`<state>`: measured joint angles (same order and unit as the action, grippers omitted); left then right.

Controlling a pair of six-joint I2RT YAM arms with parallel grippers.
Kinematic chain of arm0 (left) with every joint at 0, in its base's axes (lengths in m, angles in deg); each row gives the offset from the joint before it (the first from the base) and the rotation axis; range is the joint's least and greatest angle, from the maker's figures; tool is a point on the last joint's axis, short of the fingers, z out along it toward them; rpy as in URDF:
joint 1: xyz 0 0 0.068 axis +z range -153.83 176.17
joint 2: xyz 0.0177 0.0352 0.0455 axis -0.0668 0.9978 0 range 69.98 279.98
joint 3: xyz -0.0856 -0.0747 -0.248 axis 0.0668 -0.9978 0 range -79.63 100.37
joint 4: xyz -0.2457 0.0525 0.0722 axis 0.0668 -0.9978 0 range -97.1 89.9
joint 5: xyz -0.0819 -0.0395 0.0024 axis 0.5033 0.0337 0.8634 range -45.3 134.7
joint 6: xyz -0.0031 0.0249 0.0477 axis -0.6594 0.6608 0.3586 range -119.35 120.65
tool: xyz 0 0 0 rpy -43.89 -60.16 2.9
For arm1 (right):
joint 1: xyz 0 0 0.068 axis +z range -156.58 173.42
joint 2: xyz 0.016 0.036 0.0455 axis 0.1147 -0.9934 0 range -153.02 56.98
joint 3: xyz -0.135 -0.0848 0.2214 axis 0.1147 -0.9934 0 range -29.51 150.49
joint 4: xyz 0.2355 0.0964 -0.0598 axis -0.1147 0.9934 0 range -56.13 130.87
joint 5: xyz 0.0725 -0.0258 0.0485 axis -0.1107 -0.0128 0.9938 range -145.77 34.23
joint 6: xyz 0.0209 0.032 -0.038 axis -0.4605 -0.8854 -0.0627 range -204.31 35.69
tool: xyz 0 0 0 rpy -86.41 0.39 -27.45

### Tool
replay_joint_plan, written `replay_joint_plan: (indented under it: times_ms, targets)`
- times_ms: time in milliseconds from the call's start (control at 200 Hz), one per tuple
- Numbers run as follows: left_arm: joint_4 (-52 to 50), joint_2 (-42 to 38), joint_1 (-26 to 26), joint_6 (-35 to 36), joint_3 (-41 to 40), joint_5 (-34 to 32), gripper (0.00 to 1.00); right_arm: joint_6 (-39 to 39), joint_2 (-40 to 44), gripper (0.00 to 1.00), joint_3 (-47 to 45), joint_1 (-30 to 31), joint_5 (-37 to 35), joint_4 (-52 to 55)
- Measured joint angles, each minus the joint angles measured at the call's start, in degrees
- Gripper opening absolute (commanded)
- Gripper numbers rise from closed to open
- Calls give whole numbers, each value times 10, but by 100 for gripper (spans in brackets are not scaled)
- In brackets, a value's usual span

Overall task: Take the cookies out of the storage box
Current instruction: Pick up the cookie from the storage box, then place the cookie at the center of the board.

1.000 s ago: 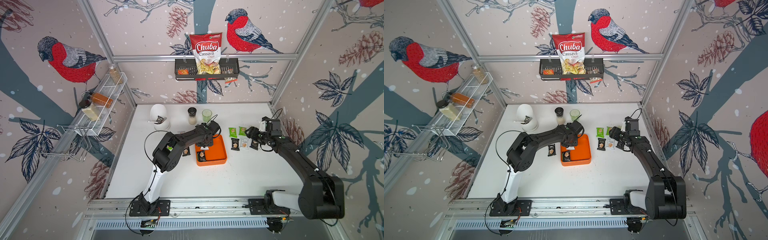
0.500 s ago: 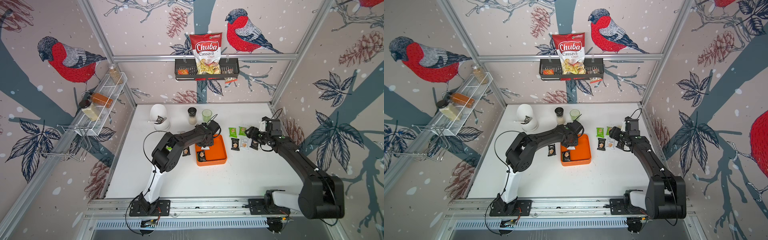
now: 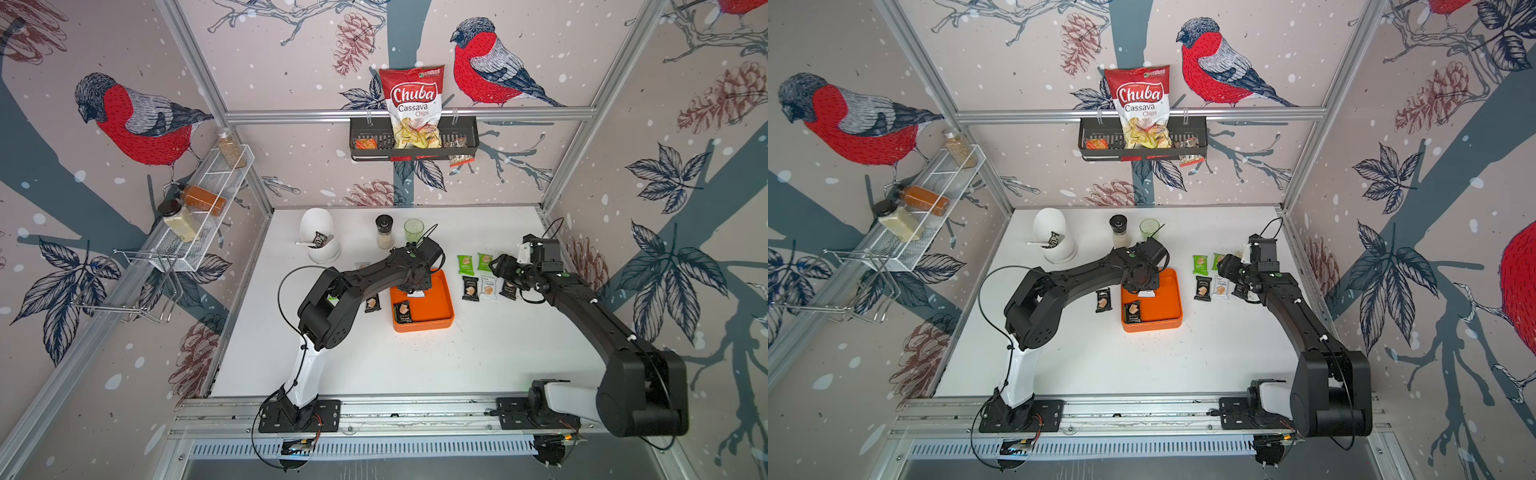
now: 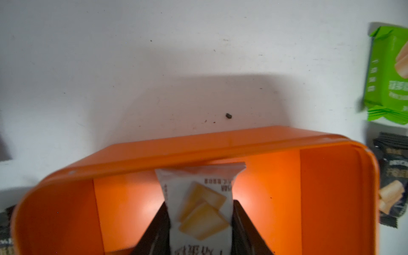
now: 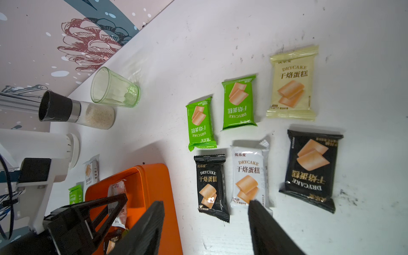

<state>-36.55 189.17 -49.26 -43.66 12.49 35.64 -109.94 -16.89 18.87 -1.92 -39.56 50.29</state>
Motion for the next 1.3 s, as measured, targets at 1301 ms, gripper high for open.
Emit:
replay_joint_plan:
  times_ms: [1301]
  targets:
    - [28, -346, 110, -37, -412, -76, 43, 0, -30, 66, 15, 58, 2, 2]
